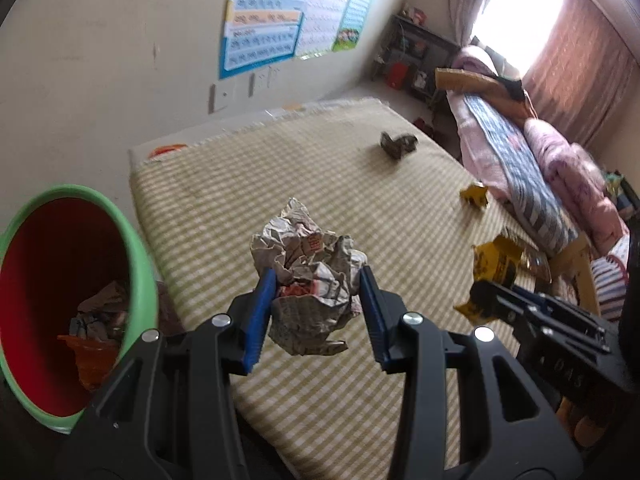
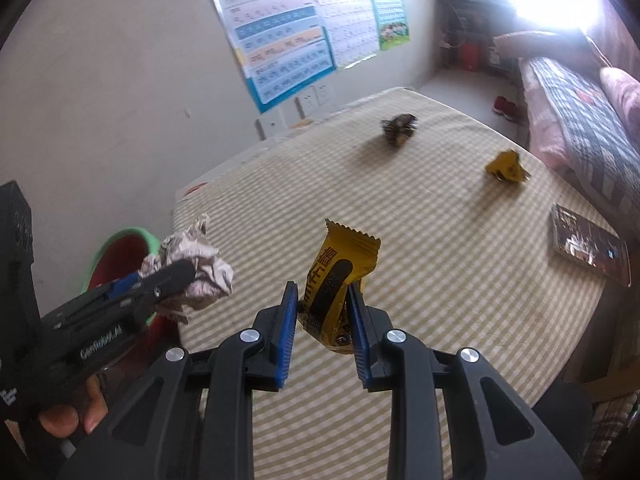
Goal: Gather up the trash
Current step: 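Carry the newspaper ball with the left tool to the bin while the right tool carries the yellow wrapper, then open both tools over the bin to drop the newspaper ball and yellow wrapper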
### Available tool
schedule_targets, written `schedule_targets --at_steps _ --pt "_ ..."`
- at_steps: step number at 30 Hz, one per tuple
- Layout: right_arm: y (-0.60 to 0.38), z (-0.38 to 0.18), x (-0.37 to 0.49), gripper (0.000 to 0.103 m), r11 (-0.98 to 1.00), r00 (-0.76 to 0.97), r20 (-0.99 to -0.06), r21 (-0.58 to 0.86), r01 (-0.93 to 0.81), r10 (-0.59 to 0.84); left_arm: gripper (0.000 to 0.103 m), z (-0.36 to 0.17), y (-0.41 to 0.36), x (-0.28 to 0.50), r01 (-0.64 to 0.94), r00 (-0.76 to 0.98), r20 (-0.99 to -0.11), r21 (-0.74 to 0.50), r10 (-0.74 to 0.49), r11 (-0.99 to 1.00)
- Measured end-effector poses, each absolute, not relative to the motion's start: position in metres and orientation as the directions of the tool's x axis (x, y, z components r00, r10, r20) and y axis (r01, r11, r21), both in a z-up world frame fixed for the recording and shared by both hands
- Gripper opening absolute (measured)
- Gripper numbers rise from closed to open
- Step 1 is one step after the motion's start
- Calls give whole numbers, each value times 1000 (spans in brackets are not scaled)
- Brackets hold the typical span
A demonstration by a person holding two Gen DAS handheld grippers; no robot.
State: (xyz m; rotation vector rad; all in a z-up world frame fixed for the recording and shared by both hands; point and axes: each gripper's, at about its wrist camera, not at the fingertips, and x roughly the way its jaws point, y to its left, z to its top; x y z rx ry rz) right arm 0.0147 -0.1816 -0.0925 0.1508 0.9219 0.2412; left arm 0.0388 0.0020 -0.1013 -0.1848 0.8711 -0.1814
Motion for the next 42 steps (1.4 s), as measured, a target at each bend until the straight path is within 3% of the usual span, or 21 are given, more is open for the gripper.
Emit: schedule_targets --at_steps 13,30,33,34,42 --pt "-104 -83 22 25 905 500 -763 272 -327 410 41 -92 99 4 -133 681 -731 -189 -49 973" --pt "39 -88 39 27 719 237 -755 403 -567 611 44 -113 216 -29 -419 626 -765 -162 154 893" --pt "50 -91 41 46 699 208 -750 426 -575 628 64 -113 227 -36 -464 620 -761 -160 191 871" --pt "51 -91 42 53 697 208 -744 436 -569 635 66 -113 228 -38 -475 621 -759 -164 197 864" --pt "-22 -98 72 54 810 356 -748 406 -423 560 66 -113 218 -34 -446 618 -768 -170 166 879"
